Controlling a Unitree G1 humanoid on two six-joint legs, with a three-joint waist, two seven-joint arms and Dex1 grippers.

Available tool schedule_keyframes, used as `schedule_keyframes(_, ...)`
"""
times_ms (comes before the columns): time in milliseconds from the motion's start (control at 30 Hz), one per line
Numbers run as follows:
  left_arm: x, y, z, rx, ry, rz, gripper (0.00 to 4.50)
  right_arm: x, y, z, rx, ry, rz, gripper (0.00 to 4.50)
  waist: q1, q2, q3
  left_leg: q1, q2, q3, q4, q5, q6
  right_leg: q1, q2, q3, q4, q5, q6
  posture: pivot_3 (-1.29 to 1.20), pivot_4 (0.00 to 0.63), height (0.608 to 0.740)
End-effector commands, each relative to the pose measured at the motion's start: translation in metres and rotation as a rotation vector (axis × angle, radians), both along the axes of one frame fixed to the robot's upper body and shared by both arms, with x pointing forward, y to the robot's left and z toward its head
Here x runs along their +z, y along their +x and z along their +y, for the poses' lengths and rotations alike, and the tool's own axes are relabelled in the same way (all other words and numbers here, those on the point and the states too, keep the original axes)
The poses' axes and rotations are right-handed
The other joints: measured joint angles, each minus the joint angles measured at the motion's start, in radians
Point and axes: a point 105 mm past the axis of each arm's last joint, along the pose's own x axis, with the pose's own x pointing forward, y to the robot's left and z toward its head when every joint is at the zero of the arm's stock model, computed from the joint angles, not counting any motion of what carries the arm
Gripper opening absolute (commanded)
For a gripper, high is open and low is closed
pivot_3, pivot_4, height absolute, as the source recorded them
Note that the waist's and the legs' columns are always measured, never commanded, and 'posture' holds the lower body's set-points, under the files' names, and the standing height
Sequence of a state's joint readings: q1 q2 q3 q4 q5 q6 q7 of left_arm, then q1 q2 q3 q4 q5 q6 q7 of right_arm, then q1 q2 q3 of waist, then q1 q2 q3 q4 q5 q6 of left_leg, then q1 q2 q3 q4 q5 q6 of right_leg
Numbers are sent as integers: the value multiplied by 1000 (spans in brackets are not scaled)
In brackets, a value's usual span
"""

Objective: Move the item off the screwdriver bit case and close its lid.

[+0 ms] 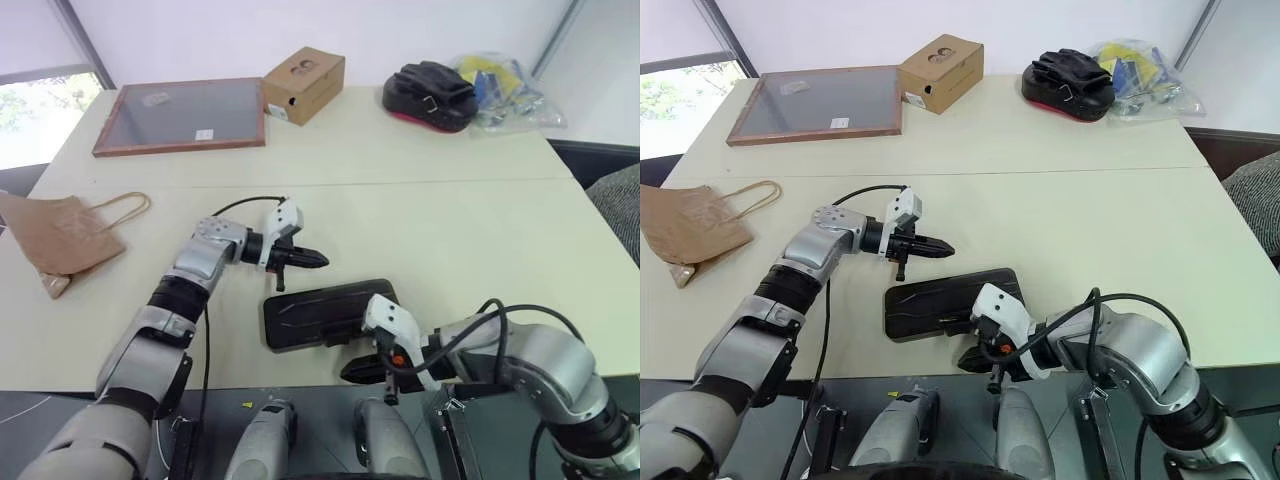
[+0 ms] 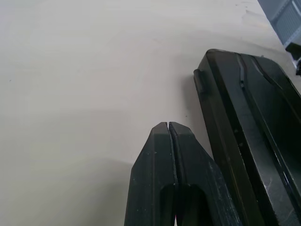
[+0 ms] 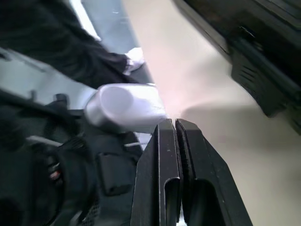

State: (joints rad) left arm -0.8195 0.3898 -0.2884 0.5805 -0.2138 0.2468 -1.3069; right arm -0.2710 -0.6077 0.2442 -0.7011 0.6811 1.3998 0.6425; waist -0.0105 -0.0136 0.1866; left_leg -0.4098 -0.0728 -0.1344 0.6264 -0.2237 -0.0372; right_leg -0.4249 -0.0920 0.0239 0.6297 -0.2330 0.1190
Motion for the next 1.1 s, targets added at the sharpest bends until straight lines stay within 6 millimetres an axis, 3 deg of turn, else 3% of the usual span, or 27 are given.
schedule_keyframes(33,8,-1,-7,-48,-3,-60,0,-3,9,-1,-137,-15,-17,78,0,0,0,0,0,0,0,0,0,0,0,0,0,0,0,0,150,740)
schedule_keyframes(333,-11,-11,-14,-117,53,-89,0,-4,25,-4,-403,-40,-76,78,-3,1,-1,0,0,0,1,0,0,0,1,0,2,0,0,0,150,740)
schedule_keyframes(733,-62,-41,-29,-258,165,-61,0,6,39,-2,-454,-39,-172,78,-4,4,-11,2,0,1,2,0,1,2,2,0,2,0,0,0,150,740)
schedule_keyframes(1100,-73,-53,-35,-276,156,-22,0,20,58,3,-476,-17,-322,78,-8,4,-21,19,1,-1,-2,-4,7,20,2,0,-1,-4,3,0,150,740)
